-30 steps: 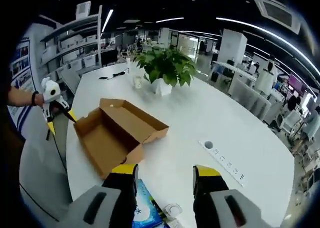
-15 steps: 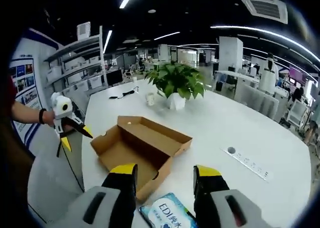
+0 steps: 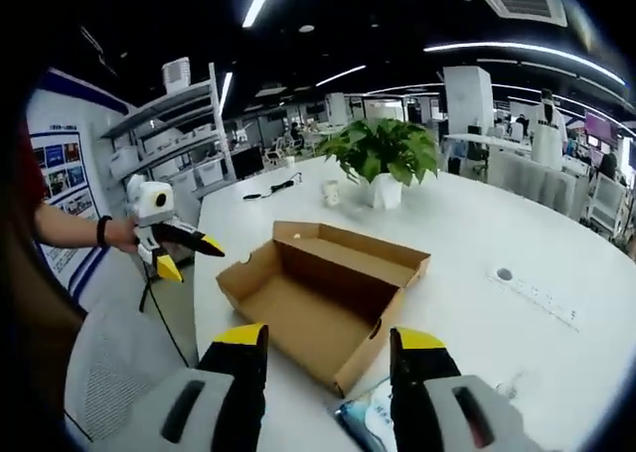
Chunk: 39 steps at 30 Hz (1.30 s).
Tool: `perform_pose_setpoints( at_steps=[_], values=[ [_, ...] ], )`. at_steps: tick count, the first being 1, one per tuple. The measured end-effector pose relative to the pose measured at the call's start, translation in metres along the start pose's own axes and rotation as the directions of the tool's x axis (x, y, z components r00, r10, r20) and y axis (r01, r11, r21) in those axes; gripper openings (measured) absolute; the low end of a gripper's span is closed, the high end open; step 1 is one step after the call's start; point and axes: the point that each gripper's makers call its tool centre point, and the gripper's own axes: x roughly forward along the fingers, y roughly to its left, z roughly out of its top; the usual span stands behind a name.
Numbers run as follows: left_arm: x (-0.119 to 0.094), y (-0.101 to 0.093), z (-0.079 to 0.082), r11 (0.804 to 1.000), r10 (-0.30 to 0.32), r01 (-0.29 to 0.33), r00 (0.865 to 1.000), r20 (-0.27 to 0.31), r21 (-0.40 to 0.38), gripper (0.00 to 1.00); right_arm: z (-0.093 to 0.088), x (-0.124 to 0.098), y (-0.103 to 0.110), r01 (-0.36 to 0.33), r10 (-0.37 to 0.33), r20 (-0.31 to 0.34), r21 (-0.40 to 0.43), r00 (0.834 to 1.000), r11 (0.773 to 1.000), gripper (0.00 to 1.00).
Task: Operate the shoe box by opening the lid, removing the specified soft item, and placing it in the target area until the item is outside and the box remains undamaged.
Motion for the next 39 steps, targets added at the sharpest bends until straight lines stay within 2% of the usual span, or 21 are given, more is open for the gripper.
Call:
perform_pose_setpoints(
  at_steps=[15,18,22,25,26,29,30,33,36,39],
  values=[
    [-0.002,0.021,0.004,0.996,0.086,-0.085,0.996,0.017,-0.025,0.59,-0.011,0.003,-0.006,-0.01,0.01,-0.013,-0.002,1.0,1.0,0.47],
    [-0.005,0.033,0.008,0.99,0.134,-0.133,0.991,0.026,-0.043,0.59,-0.011,0.003,-0.007,-0.011,0.011,-0.011,-0.001,1.0,1.0,0.46],
    [-0.005,0.046,0.006,0.981,0.191,-0.191,0.981,0.01,-0.044,0.59,-0.011,0.003,-0.006,-0.014,0.014,-0.01,0.002,1.0,1.0,0.46],
    [-0.004,0.057,0.002,0.966,0.252,-0.253,0.968,-0.008,-0.051,0.6,-0.013,0.003,-0.006,-0.014,0.014,-0.015,0.001,1.0,1.0,0.46],
    [-0.005,0.064,-0.002,0.952,0.296,-0.297,0.955,-0.026,-0.073,0.6,-0.013,0.003,-0.006,-0.014,0.014,-0.014,0.005,1.0,1.0,0.46],
    [-0.006,0.078,-0.011,0.924,0.368,-0.372,0.928,-0.063,-0.089,0.6,-0.014,0.003,-0.007,-0.012,0.012,-0.013,0.008,1.0,1.0,0.46],
    [-0.007,0.085,-0.018,0.904,0.408,-0.417,0.908,-0.097,-0.098,0.6,-0.015,0.002,-0.007,-0.012,0.012,-0.016,0.005,1.0,1.0,0.46],
    [-0.008,0.094,-0.025,0.875,0.454,-0.467,0.883,-0.12,-0.129,0.59,-0.017,0.002,-0.007,-0.014,0.014,-0.022,0.003,1.0,1.0,0.46],
    [-0.008,0.104,-0.037,0.83,0.505,-0.53,0.846,-0.169,-0.173,0.59,-0.022,0.0,-0.005,-0.01,0.011,-0.024,0.013,1.0,1.0,0.46],
    [-0.001,0.103,-0.045,0.82,0.5,-0.536,0.842,-0.203,-0.202,0.57,-0.026,0.0,-0.006,-0.009,0.01,-0.031,0.019,0.999,1.0,0.46]
  ],
)
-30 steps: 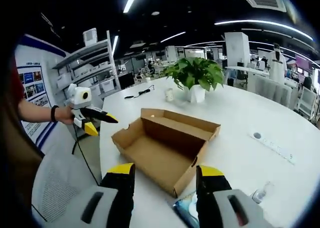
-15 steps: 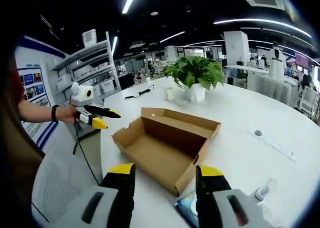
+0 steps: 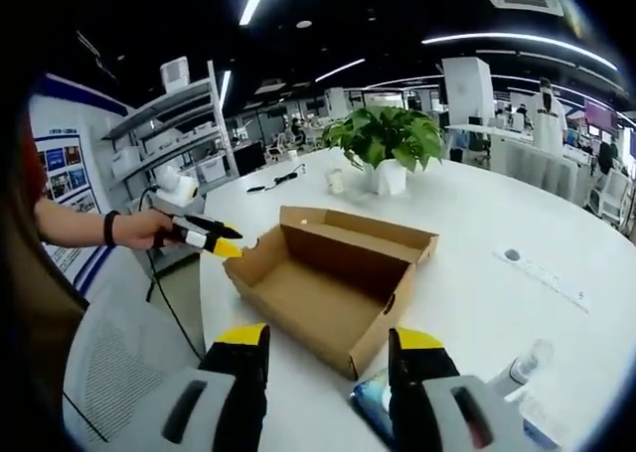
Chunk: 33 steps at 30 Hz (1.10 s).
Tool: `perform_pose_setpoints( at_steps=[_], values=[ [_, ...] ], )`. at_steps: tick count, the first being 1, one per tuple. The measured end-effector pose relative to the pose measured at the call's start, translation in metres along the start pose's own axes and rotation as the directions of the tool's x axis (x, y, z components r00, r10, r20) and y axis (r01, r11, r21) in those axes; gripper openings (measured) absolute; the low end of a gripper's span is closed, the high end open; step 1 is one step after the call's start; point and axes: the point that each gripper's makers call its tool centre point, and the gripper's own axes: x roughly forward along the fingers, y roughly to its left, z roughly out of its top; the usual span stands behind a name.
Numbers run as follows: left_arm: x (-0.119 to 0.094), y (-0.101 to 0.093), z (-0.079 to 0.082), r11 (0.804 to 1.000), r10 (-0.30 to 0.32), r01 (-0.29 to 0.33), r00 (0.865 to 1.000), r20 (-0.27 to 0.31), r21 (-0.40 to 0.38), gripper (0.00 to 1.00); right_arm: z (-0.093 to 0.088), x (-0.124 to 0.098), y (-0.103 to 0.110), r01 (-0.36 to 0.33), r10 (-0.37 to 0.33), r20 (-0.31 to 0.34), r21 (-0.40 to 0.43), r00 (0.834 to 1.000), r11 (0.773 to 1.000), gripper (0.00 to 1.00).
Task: Operate the shoe box by opening the lid, removing the specified soft item, and placing it in the target area until the item is outside and the box remains undamaged.
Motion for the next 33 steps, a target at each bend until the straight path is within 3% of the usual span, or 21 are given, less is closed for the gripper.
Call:
perform_pose_setpoints(
  at_steps=[2,7,16,24,28,33],
  values=[
    [0.003,0.001,-0.005,1.0,0.023,-0.023,1.0,-0.02,0.005,0.55,-0.001,0.0,0.001,0.001,-0.001,-0.002,0.002,1.0,1.0,0.46],
    [0.009,0.007,-0.019,0.994,0.062,-0.068,0.996,-0.068,-0.088,0.44,-0.001,-0.002,0.001,0.004,-0.004,0.0,0.005,1.0,1.0,0.46],
    [0.011,0.013,-0.029,0.979,0.116,-0.131,0.988,-0.101,-0.157,0.32,-0.001,-0.004,-0.002,0.021,-0.021,0.0,0.023,1.0,1.0,0.44],
    [0.012,0.017,-0.033,0.967,0.161,-0.178,0.981,-0.107,-0.181,0.21,-0.003,-0.003,-0.004,0.034,-0.033,-0.007,0.032,0.999,0.999,0.43],
    [0.012,0.015,-0.033,0.959,0.19,-0.207,0.977,-0.1,-0.192,0.1,-0.002,-0.002,-0.006,0.035,-0.035,-0.006,0.036,0.999,0.999,0.43],
    [0.011,0.018,-0.033,0.946,0.227,-0.244,0.969,-0.098,-0.213,0.08,-0.001,-0.001,-0.01,0.04,-0.04,-0.009,0.035,0.999,0.999,0.43]
  ],
)
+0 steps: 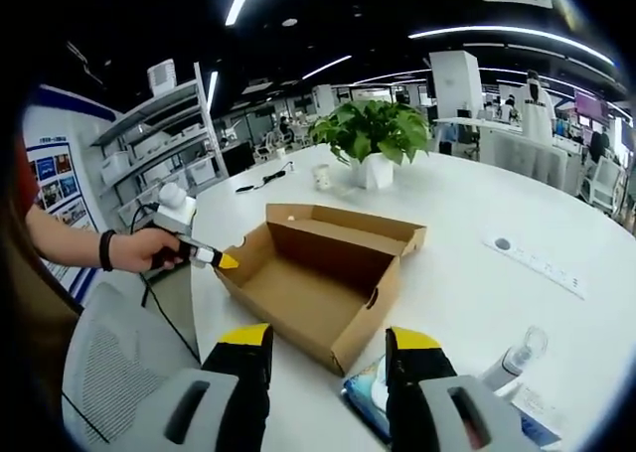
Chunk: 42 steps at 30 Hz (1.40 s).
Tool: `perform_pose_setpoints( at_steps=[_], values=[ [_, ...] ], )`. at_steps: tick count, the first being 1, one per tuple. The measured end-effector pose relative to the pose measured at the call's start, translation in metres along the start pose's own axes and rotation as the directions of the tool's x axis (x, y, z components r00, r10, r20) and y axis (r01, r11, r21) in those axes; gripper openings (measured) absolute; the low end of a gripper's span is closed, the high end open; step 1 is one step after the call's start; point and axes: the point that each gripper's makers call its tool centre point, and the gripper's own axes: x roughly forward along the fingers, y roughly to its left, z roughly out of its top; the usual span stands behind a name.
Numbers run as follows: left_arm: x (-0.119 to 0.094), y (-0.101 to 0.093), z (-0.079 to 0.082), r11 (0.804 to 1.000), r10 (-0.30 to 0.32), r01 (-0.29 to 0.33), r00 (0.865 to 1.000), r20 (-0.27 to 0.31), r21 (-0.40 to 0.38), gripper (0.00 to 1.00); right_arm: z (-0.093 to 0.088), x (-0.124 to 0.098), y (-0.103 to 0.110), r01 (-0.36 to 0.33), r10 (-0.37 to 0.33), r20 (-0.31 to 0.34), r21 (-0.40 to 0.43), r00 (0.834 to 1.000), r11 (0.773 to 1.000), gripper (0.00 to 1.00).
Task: Operate the shoe box by opening the lid, removing the specified soft item, and placing it in the target area until the item is outside and the box remains undamaged.
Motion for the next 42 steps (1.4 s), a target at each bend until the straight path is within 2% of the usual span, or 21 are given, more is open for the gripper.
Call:
perform_pose_setpoints(
  at_steps=[3,5,13,16,25,29,34,42],
  values=[
    [0.0,0.0,0.0,1.0,0.002,-0.002,1.0,0.005,-0.002,0.07,0.0,0.001,0.001,0.001,-0.001,-0.001,0.002,1.0,1.0,0.43],
    [0.0,0.0,0.0,1.0,0.007,-0.007,1.0,0.009,0.027,0.07,0.0,0.004,0.001,0.002,-0.001,-0.006,0.006,1.0,1.0,0.42],
    [0.001,0.002,0.001,0.999,0.022,-0.022,1.0,0.015,0.025,0.06,0.01,0.019,0.003,0.013,-0.013,-0.011,0.017,1.0,1.0,0.42],
    [0.001,0.001,0.001,0.999,0.026,-0.026,1.0,0.016,0.024,0.06,0.016,0.027,-0.003,0.027,-0.027,-0.018,0.028,0.999,0.999,0.42],
    [0.002,0.002,0.001,1.0,0.025,-0.025,0.999,0.021,0.008,0.06,0.055,0.061,-0.041,0.103,-0.101,-0.037,0.07,0.994,0.992,0.41],
    [0.003,0.002,0.002,1.0,0.03,-0.029,0.999,0.02,-0.009,0.06,0.07,0.076,-0.051,0.11,-0.108,-0.022,0.099,0.994,0.989,0.41],
    [0.003,0.002,0.002,1.0,0.026,-0.026,0.999,0.021,-0.014,0.06,0.074,0.098,-0.062,0.124,-0.12,-0.046,0.102,0.992,0.987,0.41],
    [0.006,0.004,0.002,0.999,0.021,-0.02,0.999,0.024,-0.048,0.06,0.072,0.128,-0.083,0.135,-0.126,-0.092,0.106,0.988,0.985,0.41]
  ],
)
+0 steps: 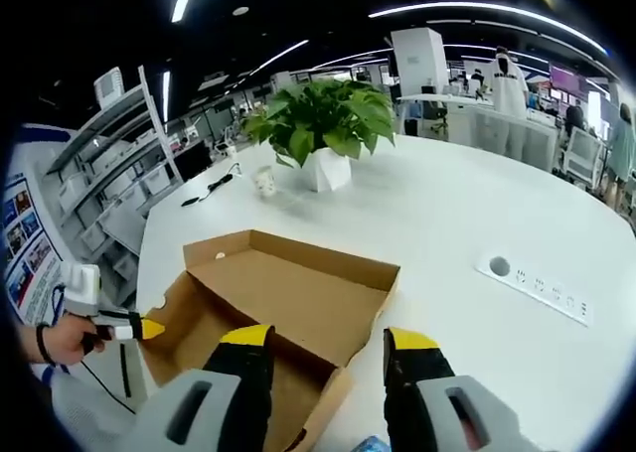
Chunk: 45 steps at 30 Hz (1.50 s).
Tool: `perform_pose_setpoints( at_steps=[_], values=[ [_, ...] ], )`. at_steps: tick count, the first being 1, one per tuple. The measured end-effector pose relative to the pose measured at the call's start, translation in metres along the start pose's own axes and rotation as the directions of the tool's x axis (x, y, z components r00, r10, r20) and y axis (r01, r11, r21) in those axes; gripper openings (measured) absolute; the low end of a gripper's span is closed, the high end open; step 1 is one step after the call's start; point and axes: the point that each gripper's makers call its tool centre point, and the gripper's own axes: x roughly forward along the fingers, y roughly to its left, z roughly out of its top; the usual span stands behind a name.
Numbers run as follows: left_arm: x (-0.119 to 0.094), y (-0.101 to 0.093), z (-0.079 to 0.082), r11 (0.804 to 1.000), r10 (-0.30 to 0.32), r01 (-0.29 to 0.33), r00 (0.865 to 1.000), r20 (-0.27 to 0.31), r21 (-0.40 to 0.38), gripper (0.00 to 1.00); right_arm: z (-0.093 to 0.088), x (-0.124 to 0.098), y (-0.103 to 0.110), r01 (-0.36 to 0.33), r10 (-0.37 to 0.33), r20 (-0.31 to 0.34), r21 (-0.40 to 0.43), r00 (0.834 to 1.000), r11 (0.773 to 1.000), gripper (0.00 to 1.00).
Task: Operate the shoe box by opening the lid, removing the specified soft item, and placing it in the target area until the item is outside and the box remains undamaged.
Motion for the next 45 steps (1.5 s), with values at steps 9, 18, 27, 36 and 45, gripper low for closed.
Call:
perform_pose_setpoints(
  at_steps=[9,18,27,36,45],
  values=[
    [0.004,0.004,0.002,1.0,0.007,-0.007,1.0,0.005,0.004,0.06,0.004,0.03,-0.02,0.009,-0.008,-0.037,0.035,0.999,0.999,0.39],
    [0.006,0.003,0.002,1.0,0.005,-0.005,1.0,0.01,0.0,0.06,0.011,0.056,-0.032,0.017,-0.014,-0.068,0.04,0.998,0.999,0.39],
    [0.008,0.003,0.003,1.0,0.009,-0.009,1.0,0.013,-0.009,0.06,0.004,0.081,-0.053,0.075,-0.068,-0.137,0.049,0.988,0.996,0.37],
    [0.009,0.006,0.002,1.0,0.008,-0.008,1.0,0.016,-0.021,0.06,-0.003,0.106,-0.069,0.112,-0.097,-0.192,0.066,0.977,0.992,0.3],
    [0.008,0.007,0.002,1.0,0.008,-0.008,1.0,0.017,-0.016,0.06,-0.011,0.127,-0.068,0.127,-0.105,-0.247,0.077,0.963,0.989,0.14]
  ],
)
